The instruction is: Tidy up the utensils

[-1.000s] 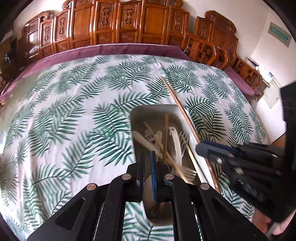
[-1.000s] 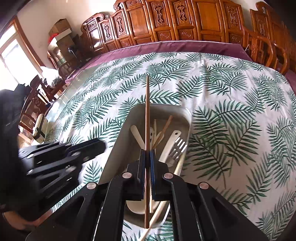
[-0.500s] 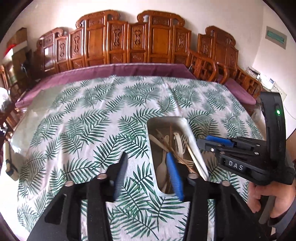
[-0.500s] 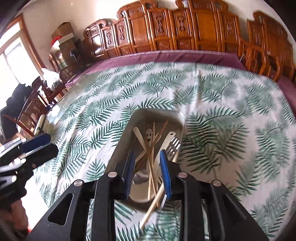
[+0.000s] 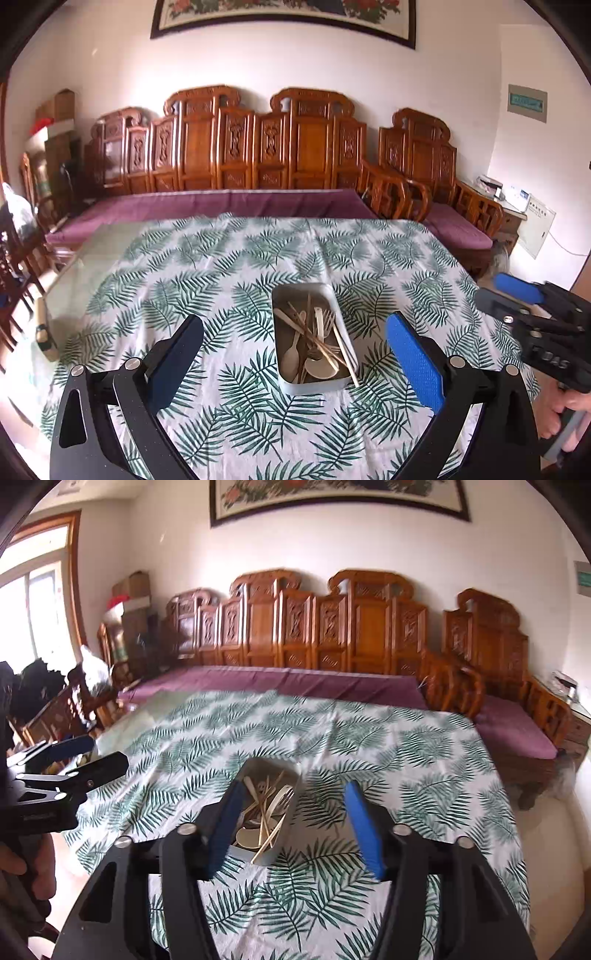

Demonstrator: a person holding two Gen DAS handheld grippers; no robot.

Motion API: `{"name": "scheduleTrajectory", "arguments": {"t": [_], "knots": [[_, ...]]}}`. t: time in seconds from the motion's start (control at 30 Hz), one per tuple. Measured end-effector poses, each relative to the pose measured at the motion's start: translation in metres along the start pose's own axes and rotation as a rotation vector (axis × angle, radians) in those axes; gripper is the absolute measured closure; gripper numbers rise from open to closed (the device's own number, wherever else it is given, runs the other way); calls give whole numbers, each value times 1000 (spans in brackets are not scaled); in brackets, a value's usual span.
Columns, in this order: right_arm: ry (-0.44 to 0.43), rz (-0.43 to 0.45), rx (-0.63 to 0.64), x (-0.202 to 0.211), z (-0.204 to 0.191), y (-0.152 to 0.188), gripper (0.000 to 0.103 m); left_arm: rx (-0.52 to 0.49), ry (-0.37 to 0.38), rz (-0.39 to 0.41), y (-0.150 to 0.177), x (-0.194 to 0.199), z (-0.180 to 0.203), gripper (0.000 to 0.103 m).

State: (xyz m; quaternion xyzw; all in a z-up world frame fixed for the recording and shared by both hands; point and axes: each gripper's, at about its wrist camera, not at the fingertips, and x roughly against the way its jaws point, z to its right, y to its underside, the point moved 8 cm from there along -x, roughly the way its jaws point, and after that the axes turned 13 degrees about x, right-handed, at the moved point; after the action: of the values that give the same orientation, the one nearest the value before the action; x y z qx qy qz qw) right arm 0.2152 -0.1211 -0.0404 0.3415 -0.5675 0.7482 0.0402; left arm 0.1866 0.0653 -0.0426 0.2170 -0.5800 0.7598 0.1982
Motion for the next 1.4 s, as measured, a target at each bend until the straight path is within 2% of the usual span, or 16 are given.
{"name": "scheduleTrajectory", "arguments": {"t": [0.1,0.17,0.23,0.57,0.73,1.4], "knots": [[34,34,-17,27,7,4,22,-17,-11,31,1,17,8,8],[74,62,-24,45,11,6,8,-33,-15,49,2,30,14,8],[104,81,-32,61,14,10,2,-41,-21,61,4,39,18,8],[146,125,-64,101,26,20,2,-50,-17,90,6,66,34,8],[155,133,-71,105,29,21,2,-64,-8,117,8,75,41,8],[153,140,-73,112,28,20,2,-57,5,110,17,77,49,8]]}}
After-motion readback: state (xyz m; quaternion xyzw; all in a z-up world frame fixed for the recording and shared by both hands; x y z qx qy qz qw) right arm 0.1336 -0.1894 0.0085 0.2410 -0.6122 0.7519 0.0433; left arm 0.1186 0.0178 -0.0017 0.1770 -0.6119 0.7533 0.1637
